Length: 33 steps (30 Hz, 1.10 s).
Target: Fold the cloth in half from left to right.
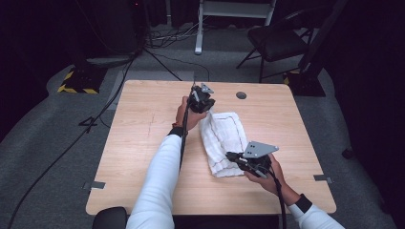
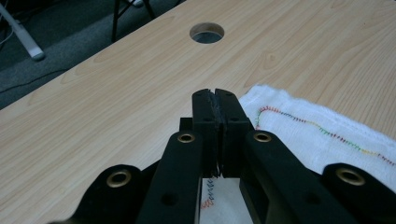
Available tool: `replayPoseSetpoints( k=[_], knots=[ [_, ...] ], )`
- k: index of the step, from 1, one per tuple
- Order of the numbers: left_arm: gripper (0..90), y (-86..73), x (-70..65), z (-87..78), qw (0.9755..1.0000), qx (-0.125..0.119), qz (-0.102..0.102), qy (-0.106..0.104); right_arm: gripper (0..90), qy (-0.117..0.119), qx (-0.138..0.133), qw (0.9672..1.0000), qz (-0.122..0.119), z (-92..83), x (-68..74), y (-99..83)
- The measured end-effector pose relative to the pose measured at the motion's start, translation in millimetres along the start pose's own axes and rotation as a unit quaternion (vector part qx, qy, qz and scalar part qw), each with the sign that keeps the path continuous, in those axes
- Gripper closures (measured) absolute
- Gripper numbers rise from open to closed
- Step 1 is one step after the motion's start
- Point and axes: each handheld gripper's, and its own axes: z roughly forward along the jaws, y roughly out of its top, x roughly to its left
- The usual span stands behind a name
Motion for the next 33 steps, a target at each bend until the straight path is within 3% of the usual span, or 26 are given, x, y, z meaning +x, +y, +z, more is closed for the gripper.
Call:
replayPoseSetpoints(
  k=[13,20,23,25,26,29,33],
  knots=[
    [87.8,12.4,-31.7,32.5,0.9996,0.005,0.018,-0.023,87.6,-0.026,0.029,0.999,0.021,-24.9,-11.7,-31.7],
    [87.5,14.4,-45.8,50.3,0.9993,0.012,0.025,-0.024,87.5,-0.026,0.051,0.9981,0.025,-28.2,-12.6,-44.3],
    [86.3,13.3,-50.1,58.4,0.9996,0.018,0.021,-0.006,87.0,-0.028,0.063,0.9972,0.029,-28.3,-12.9,-49.2],
    [72.3,13.0,-51.7,60.5,0.9998,0.017,0.011,0.0,86.0,-0.037,0.072,0.996,0.037,-28.1,-14.8,-52.6],
    [67.6,13.7,-52.1,59.2,0.9997,0.019,0.014,-0.007,85.2,-0.041,0.075,0.9956,0.037,-27.9,-15.9,-54.2],
    [43.8,15.4,-53.6,49.7,0.9998,0.016,0.011,-0.007,75.6,-0.052,0.083,0.9941,0.047,-27.5,-19.4,-56.7],
    [31.3,13.9,-49.4,20.6,0.9998,-0.001,0.009,-0.018,66.1,-0.059,0.084,0.9935,0.049,-27.9,-21.6,-56.5]
  ],
)
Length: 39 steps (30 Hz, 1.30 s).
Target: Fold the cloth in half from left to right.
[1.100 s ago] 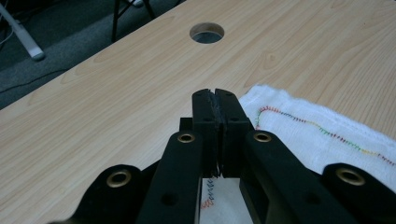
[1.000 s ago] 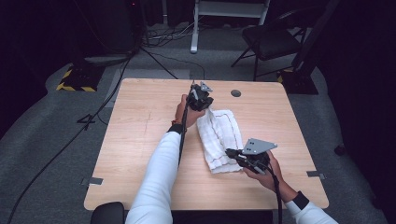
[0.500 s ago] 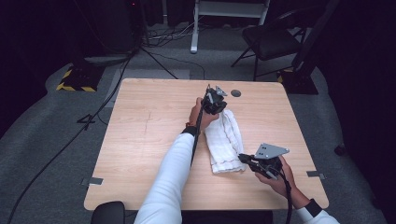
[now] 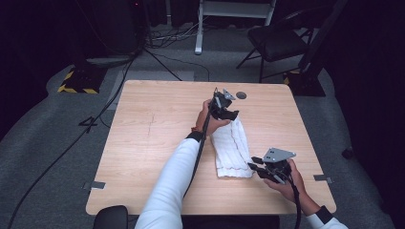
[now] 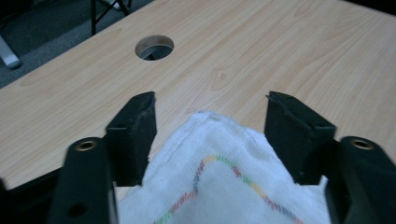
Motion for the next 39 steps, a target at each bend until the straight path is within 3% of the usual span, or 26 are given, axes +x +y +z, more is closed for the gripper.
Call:
replayPoseSetpoints(
  k=[3,7,12,15,17,19,22,28,30,33,36,39],
  knots=[
    [26.0,-9.0,-2.9,-23.6,0.9997,0.0,0.018,-0.019,60.3,-0.001,-0.004,1.0,0.006,-2.3,-2.5,2.0],
    [22.9,-31.0,-12.1,-52.4,0.9986,0.007,0.044,-0.027,54.8,0.0,-0.013,0.9999,0.009,-2.9,-8.2,3.2],
    [21.5,-63.3,-26.3,-76.4,0.9968,0.009,0.05,-0.062,50.3,-0.006,-0.008,0.9999,0.006,3.1,-17.8,1.7],
    [21.7,-83.0,-40.9,-81.2,0.9947,0.032,0.066,-0.073,48.6,-0.011,-0.001,0.9999,0.004,7.5,-25.5,-0.1],
    [22.7,-96.4,-50.2,-81.7,0.9916,0.057,0.072,-0.091,48.6,-0.011,0.009,0.9999,0.003,12.0,-31.3,-2.5],
    [29.6,-105.0,-57.0,-82.9,0.9884,0.066,0.083,-0.108,45.9,-0.008,0.023,0.9997,0.008,17.3,-37.3,-5.7],
    [32.7,-115.5,-66.8,-84.9,0.985,0.077,0.093,-0.124,43.8,0.0,0.037,0.9993,0.012,22.8,-42.4,-10.3],
    [48.8,-124.3,-78.4,-75.4,0.9775,0.092,0.101,-0.16,43.6,0.022,0.046,0.9987,0.003,28.0,-39.3,-14.2],
    [51.9,-127.6,-81.3,-72.9,0.9752,0.1,0.113,-0.163,44.1,0.028,0.049,0.9984,0.002,29.4,-37.1,-16.8],
    [62.2,-128.0,-79.1,-74.6,0.973,0.101,0.116,-0.172,45.0,0.032,0.048,0.9983,0.001,29.4,-35.7,-18.1],
    [77.4,-129.8,-79.5,-75.7,0.9692,0.103,0.123,-0.187,46.3,0.039,0.047,0.9981,0.006,29.6,-35.8,-19.0],
    [82.7,-130.3,-81.2,-77.4,0.9687,0.104,0.129,-0.185,47.2,0.039,0.048,0.9981,0.004,28.6,-33.3,-19.1]
  ],
)
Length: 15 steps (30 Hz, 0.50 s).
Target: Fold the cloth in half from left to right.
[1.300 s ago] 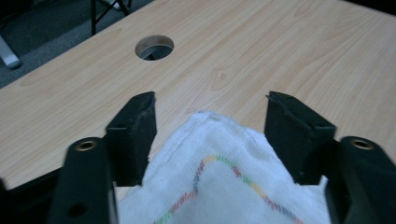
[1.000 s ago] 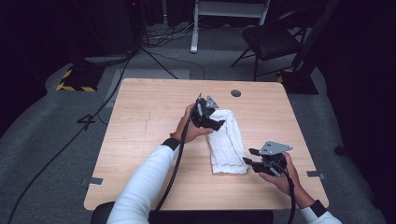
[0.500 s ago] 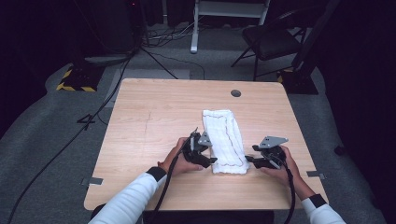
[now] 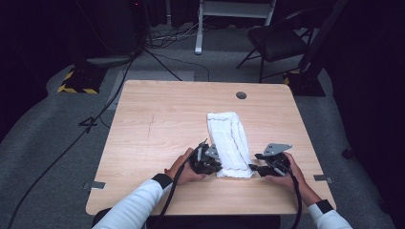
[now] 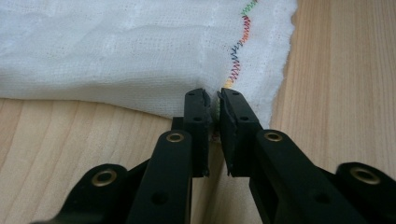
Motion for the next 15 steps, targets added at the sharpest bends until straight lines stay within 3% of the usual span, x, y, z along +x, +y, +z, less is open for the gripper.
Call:
replayPoseSetpoints(
  k=[5,15],
  knots=[
    [83.5,-3.4,-3.3,-4.6,1.0,0.008,0.003,-0.003,47.9,0.004,0.003,1.0,-0.008,-1.2,7.6,0.2],
    [83.5,-19.8,-23.6,-18.8,0.9998,0.016,0.011,0.001,46.6,0.03,0.004,0.9993,-0.019,-3.4,32.6,-0.1]
  ],
)
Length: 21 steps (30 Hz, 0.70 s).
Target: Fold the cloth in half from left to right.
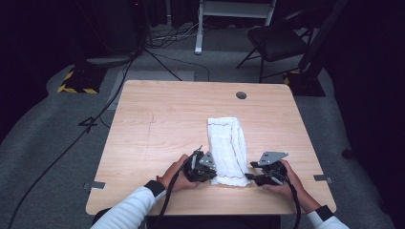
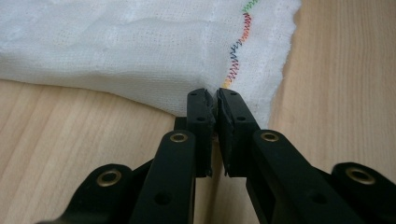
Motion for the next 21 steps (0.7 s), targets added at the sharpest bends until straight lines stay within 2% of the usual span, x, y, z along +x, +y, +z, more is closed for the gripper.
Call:
replayPoseSetpoints(
  k=[5,8,10,11,13,17,20,21],
  knots=[
    [80.3,-7.0,-4.9,-5.8,1.0,-0.005,-0.007,0.001,43.4,0.007,0.004,0.9999,-0.01,-0.1,8.5,1.5],
    [63.2,-10.1,-3.0,-11.4,0.9997,-0.012,-0.018,0.009,42.3,0.001,0.001,0.9999,-0.016,-2.1,7.1,4.3],
    [57.4,-11.5,1.2,-16.4,0.9992,-0.028,-0.023,0.015,42.4,-0.005,-0.01,0.9999,-0.01,-5.9,2.4,7.0],
    [52.5,-10.7,4.7,-18.8,0.9985,-0.035,-0.032,0.028,42.8,-0.01,-0.017,0.9998,-0.007,-8.3,-0.7,8.5],
    [46.8,-7.7,14.0,-22.8,0.9967,-0.051,-0.053,0.035,43.2,-0.023,-0.028,0.9993,0.0,-11.7,-8.9,12.5],
    [32.4,3.2,35.9,-26.0,0.992,-0.06,-0.068,0.087,43.1,-0.054,-0.047,0.9973,0.014,-13.0,-30.0,24.0],
    [28.7,10.1,51.6,-28.2,0.9892,-0.077,-0.081,0.095,43.5,-0.072,-0.055,0.9957,0.018,-10.1,-44.9,35.1],
    [27.6,12.7,56.6,-28.4,0.9884,-0.077,-0.079,0.105,43.8,-0.076,-0.058,0.9953,0.019,-8.2,-49.5,38.8]
  ],
)
